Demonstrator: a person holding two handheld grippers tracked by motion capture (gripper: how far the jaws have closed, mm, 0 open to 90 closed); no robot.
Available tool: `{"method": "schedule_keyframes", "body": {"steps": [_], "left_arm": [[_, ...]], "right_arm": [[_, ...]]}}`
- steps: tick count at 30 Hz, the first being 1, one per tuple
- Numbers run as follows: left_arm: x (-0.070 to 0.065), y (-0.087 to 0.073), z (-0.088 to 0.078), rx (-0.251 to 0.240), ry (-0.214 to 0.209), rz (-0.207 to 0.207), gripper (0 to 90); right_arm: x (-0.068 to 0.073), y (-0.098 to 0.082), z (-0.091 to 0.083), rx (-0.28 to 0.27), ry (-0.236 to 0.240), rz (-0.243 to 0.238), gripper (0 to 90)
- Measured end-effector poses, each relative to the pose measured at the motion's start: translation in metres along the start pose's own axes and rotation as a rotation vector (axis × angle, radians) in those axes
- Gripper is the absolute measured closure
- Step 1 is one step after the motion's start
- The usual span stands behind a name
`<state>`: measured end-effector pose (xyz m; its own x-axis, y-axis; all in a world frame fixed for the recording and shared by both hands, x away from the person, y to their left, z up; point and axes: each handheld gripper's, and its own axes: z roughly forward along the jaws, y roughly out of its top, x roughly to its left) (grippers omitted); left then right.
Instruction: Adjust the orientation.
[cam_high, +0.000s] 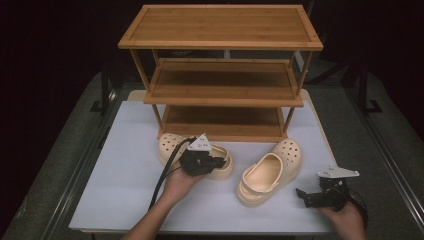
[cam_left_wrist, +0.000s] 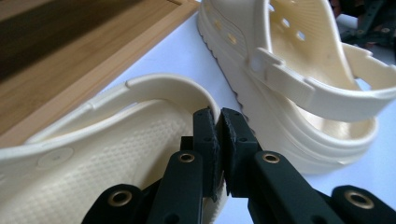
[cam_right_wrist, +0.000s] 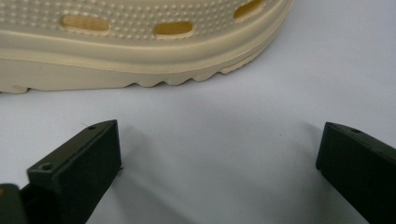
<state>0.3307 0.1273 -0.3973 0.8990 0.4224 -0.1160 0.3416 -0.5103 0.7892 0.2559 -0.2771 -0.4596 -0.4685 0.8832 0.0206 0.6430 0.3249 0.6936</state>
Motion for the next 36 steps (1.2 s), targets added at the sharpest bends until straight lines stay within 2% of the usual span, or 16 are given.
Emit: {"method": "schedule_keyframes", "body": {"steps": [3, 7, 12, 18, 25, 29, 30, 33, 35, 36], "left_arm": [[-0.002, -0.002, -0.004, 0.0, -0.017, -0.013, 85.2], [-0.007, -0.007, -0.015, 0.018, -0.042, -0.004, 85.3], [-0.015, -0.02, -0.032, 0.032, -0.081, -0.005, 85.5], [-0.024, -0.033, -0.049, 0.054, -0.104, -0.004, 85.4], [-0.026, -0.037, -0.048, 0.038, -0.108, -0.011, 81.7], [-0.025, -0.037, -0.05, 0.039, -0.089, -0.013, 71.2], [-0.024, -0.038, -0.052, 0.033, -0.082, -0.02, 64.7], [-0.022, -0.041, -0.062, 0.019, -0.066, -0.033, 62.1], [-0.02, -0.044, -0.072, 0.006, -0.05, -0.042, 60.5], [-0.019, -0.045, -0.076, 0.005, -0.04, -0.042, 60.4]], "right_arm": [[0.0, 0.0, 0.0, 0.0, 0.0, 0.0, 0.0], [0.0, 0.0, 0.0, 0.0, 0.0, 0.0, 0.0], [0.0, 0.0, 0.0, 0.0, 0.0, 0.0, 0.0], [0.0, 0.0, 0.0, 0.001, 0.0, -0.001, 0.0], [0.0, 0.0, 0.0, 0.002, 0.0, 0.0, 0.0], [0.0, 0.0, 0.0, 0.0, 0.0, 0.001, 0.0], [0.0, 0.0, 0.0, 0.001, 0.0, 0.0, 0.0], [0.0, 0.001, 0.0, 0.004, -0.001, -0.002, 0.0], [0.0, 0.002, -0.004, 0.015, -0.012, 0.016, 10.0], [-0.001, 0.005, -0.009, 0.019, 0.0, 0.02, 15.1]]}}
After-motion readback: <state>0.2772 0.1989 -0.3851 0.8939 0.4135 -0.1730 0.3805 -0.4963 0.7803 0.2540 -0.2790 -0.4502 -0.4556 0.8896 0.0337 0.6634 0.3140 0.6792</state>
